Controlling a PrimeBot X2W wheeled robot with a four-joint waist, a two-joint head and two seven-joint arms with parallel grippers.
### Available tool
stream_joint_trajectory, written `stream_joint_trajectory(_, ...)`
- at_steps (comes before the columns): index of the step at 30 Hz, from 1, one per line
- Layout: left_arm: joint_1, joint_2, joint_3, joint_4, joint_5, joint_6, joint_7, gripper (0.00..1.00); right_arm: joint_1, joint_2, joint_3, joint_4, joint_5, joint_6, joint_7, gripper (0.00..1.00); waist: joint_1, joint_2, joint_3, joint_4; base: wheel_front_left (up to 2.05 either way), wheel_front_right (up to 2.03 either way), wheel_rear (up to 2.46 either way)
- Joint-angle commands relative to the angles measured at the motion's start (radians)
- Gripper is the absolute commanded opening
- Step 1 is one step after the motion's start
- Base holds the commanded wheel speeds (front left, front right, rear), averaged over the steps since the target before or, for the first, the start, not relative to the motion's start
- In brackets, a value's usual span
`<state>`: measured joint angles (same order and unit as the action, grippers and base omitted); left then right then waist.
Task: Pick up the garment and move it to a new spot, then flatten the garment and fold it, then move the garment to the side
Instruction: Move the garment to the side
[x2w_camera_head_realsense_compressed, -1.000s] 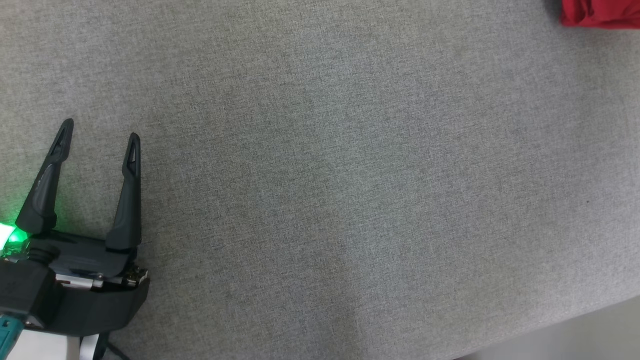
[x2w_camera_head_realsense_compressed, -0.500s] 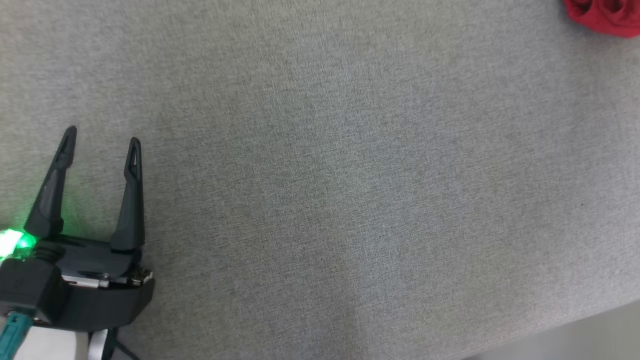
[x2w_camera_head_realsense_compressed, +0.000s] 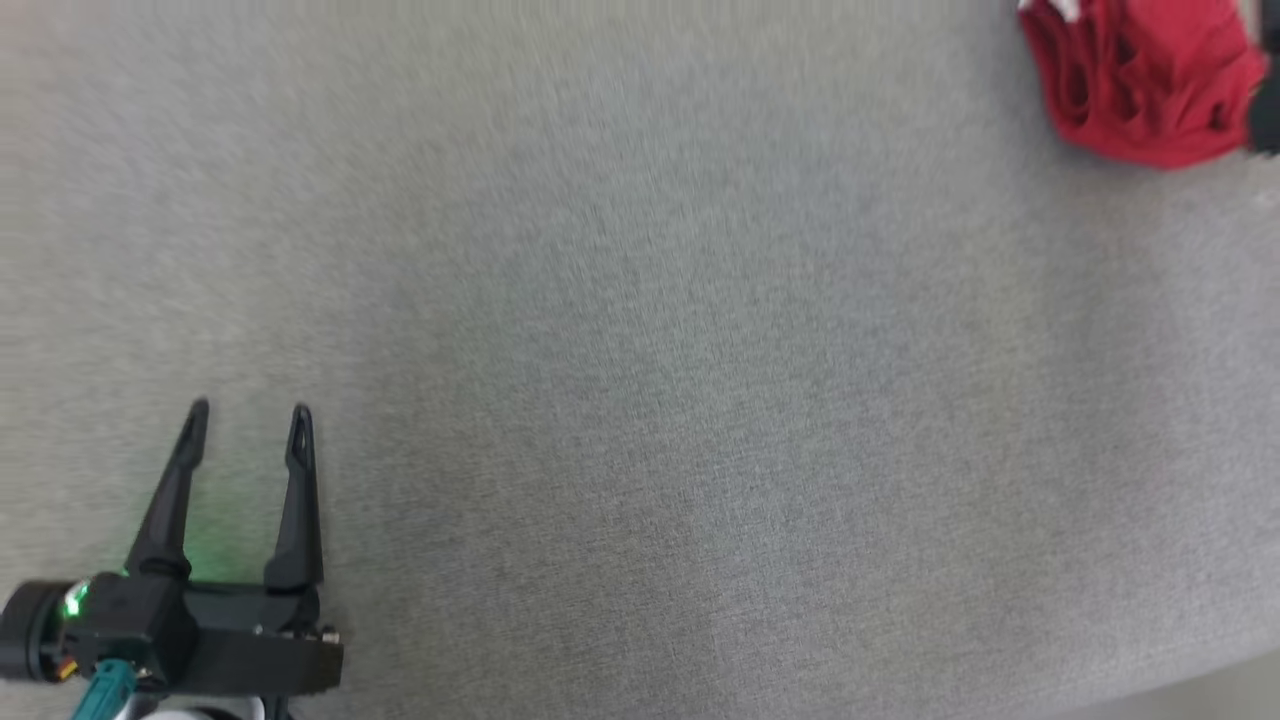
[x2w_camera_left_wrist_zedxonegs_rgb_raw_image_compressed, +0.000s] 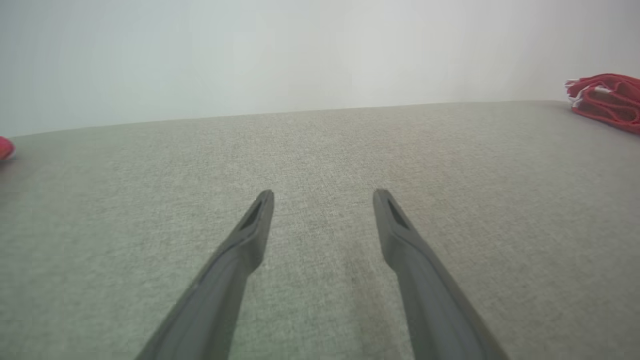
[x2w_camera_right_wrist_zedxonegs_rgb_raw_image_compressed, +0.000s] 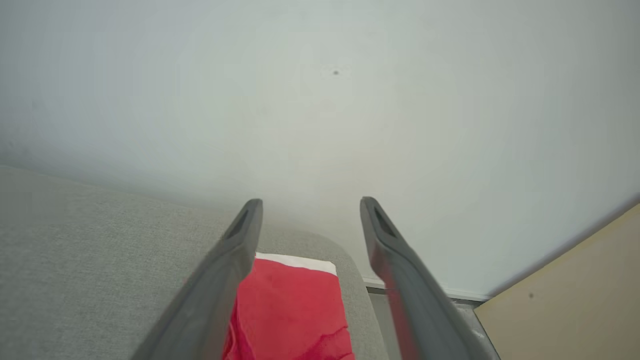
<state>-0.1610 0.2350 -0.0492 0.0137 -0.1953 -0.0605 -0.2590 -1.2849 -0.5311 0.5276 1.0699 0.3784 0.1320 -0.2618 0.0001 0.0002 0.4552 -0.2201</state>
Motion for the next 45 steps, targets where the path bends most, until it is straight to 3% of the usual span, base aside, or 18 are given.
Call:
stream_joint_trajectory(1,0.025,-0.01,0.007,0.015,-0.016,0.005,-0.006,1.0,0.078,0.009,-0.036,-0.05,0.005,-0.003,-0.003,1.0,-0.0001,-0.0002,-0.107,0.035,0.0,0.0,0.0)
stream_joint_trajectory(15,0.117,-0.085,0.041,0.051,-0.02,-0.002,-0.006,1.0,0.582,0.115,-0.332,-0.449,-0.091,-0.003,-0.002,1.0,-0.0001,-0.0002,-0.277,0.105,0.0,0.0,0.0)
stream_joint_trajectory(22,0.142,-0.114,0.054,0.068,-0.008,-0.018,-0.007,1.0,0.83,0.218,-0.473,-0.619,-0.142,-0.003,-0.001,1.0,-0.0001,-0.0002,-0.313,0.14,0.0,0.0,0.0)
stream_joint_trajectory(32,0.155,-0.132,0.07,0.108,0.004,-0.032,-0.007,1.0,1.082,0.339,-0.539,-0.812,-0.2,-0.003,0.03,1.0,-0.0001,-0.0002,-0.353,0.159,0.0,0.0,0.0)
stream_joint_trajectory(45,0.188,-0.139,0.101,0.147,0.04,-0.024,-0.007,1.0,1.327,0.438,-0.562,-0.934,-0.224,-0.003,0.015,1.0,-0.0001,-0.0002,-0.454,0.206,0.0,0.0,0.0)
